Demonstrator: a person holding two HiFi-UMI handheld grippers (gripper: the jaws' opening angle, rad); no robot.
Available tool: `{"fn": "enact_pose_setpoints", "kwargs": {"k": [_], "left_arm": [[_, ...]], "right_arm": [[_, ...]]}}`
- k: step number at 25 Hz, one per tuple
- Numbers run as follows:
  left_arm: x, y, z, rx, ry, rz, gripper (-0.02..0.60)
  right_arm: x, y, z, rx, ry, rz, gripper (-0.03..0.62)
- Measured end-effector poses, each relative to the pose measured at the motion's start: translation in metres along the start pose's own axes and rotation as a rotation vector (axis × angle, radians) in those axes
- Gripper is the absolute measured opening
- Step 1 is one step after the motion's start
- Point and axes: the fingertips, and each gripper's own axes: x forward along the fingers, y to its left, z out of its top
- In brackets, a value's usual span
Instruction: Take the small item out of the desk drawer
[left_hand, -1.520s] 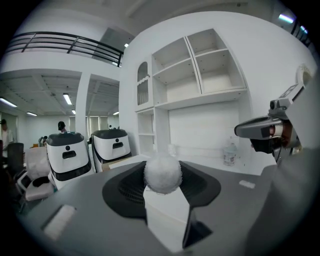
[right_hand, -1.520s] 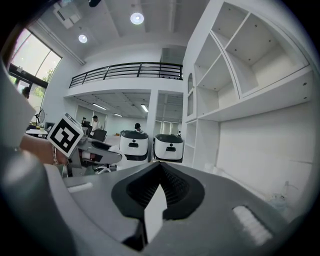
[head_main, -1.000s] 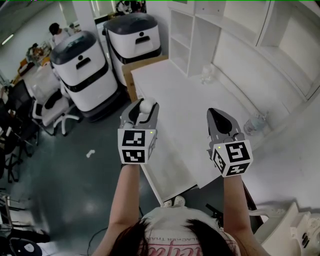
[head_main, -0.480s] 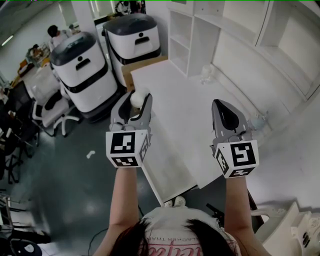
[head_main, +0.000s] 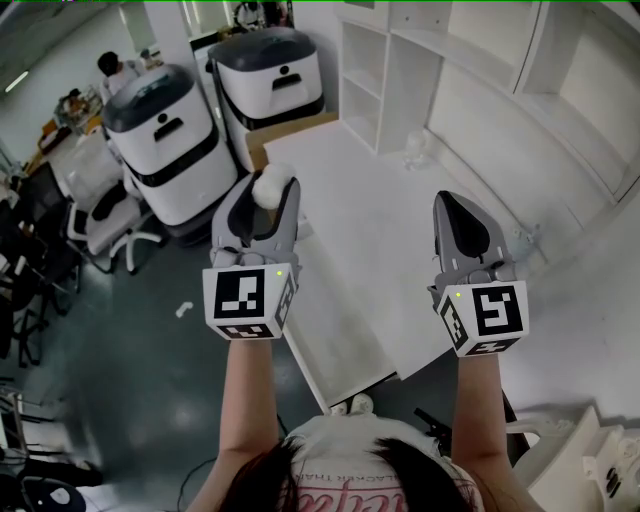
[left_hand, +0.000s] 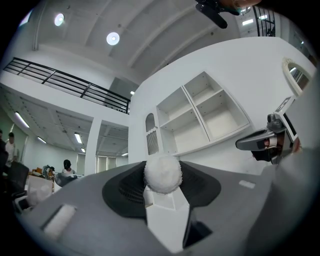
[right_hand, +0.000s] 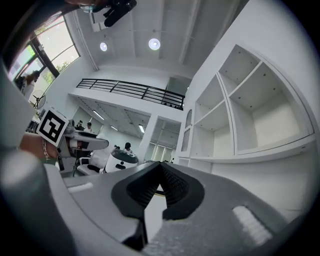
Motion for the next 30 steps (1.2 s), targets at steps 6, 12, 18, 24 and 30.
{"fn": "enact_pose_setpoints", "kwargs": {"k": [6, 12, 18, 24, 30], "left_arm": [[0.005, 0.004, 0.007, 0.006, -0.002, 0.001, 0.199], [0.010, 0.008, 0.015, 0.015, -0.007, 0.003, 0.199], [0.014, 0.006, 0.021, 0.027, -0.011, -0.006, 0.201], [0.017, 0.008, 0.029, 0.032, -0.021, -0.008, 0.201], [0.020, 0.008, 0.033, 0.025, -0.022, -0.008, 0.201]], "right_arm": [[0.002, -0.009, 0.008, -0.004, -0.013, -0.012, 0.000], [0.006, -0.019, 0.014, 0.009, -0.027, -0.022, 0.000], [0.010, -0.022, 0.016, 0.001, -0.019, -0.024, 0.000], [0.016, -0.023, 0.022, -0.003, -0.030, -0.016, 0.000], [0.019, -0.028, 0.024, 0.001, -0.030, -0.014, 0.000]]}}
